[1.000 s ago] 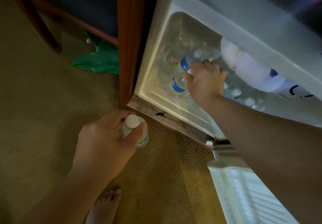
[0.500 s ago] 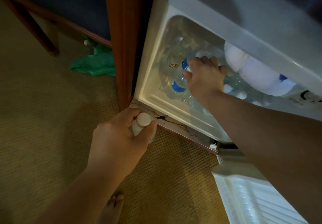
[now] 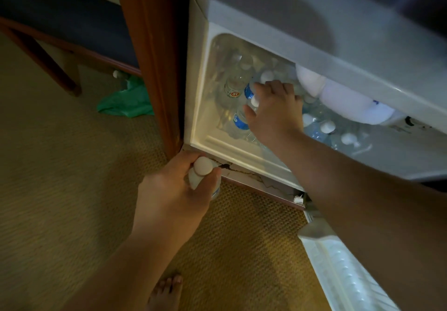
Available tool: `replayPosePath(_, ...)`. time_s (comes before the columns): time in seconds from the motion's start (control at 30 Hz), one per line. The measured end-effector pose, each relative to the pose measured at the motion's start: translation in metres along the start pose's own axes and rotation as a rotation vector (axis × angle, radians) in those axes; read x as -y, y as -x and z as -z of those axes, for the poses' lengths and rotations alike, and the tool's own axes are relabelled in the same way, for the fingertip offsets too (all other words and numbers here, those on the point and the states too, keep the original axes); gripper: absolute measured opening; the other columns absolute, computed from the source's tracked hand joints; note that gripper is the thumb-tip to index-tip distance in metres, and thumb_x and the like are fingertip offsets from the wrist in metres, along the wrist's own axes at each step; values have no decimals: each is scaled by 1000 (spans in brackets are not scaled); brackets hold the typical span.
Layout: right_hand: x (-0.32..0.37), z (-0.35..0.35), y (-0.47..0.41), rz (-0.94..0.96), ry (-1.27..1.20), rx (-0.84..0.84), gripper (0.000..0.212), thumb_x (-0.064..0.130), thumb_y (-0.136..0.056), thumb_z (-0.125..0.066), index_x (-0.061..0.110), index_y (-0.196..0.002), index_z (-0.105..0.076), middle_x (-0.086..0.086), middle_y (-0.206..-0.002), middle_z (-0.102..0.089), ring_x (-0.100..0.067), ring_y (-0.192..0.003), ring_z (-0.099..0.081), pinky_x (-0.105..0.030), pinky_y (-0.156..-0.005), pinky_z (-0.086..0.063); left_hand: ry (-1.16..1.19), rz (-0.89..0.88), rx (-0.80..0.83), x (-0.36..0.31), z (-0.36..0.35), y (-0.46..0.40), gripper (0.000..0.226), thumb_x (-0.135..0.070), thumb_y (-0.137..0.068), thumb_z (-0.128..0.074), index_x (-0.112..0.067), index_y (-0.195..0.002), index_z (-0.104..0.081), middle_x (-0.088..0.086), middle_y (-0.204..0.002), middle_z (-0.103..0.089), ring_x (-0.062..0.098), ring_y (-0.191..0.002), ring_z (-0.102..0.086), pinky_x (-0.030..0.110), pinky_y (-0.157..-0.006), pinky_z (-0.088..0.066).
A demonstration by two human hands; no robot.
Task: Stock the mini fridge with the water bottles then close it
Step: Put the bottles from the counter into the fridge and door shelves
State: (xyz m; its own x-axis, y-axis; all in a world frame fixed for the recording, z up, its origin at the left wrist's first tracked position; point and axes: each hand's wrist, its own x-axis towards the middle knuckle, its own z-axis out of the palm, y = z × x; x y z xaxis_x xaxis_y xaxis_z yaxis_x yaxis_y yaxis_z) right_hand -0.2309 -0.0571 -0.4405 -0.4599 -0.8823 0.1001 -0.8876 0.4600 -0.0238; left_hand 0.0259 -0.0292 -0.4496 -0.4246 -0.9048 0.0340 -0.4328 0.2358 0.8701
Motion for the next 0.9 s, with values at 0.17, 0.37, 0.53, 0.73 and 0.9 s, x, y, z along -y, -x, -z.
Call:
replayPosePath(0.17, 24, 56, 69, 209, -416, -508, 13, 4, -91, -68, 3, -99, -78, -12, -95, -71, -35, -91, -60, -37, -82, -49, -76, -49, 34, 0, -1, -15, 34, -65, -89, -62, -43, -114, -67, -29, -88, -68, -17, -93, -65, 0, -67, -48)
replayPosePath(0.37, 5, 156, 72, 303, -331, -788, 20, 15, -101, -60, 6, -108, -77, -11, -97, -71, -31, -93, -65, -43, -89, -50, -100, -63, 47, -10, -20, -49, 21, -48, -94, -72, -41, -113, -66, -20, -93, -73, -5, -87, -70, 15, -69, -57)
replayPosePath(0.53, -27, 159, 39, -54, -98, -383, 61, 58, -102, -42, 19, -148, -53, -15, -145, -53, -36, -133, -49, -41, -107, -41, -122, -92, 77, -20, -44, -89, 15, -40, -98, -70, -33, -111, -66, -20, -92, -67, -10, -81, -62, 0, -60, -42)
replayPosePath(0.73, -33, 137, 37, -24, 33, -400, 74, 66, -105, -15, 21, -154, -48, -9, -160, -46, -29, -146, -43, -42, -121, -32, -237, -82, 62, -13, -70, -122, 10, -39, -103, -62, -34, -108, -56, -16, -90, -62, 4, -74, -57, 14, -58, -37)
replayPosePath(0.9, -35, 131, 35, -14, 19, -446, 78, 70, -105, -15, 19, -153, -50, -10, -158, -48, -31, -144, -46, -41, -121, -31, -303, -72, 104, -6, -83, -149, 16, -30, -104, -60, -25, -119, -58, 0, -95, -61, 23, -85, -62, 32, -68, -50)
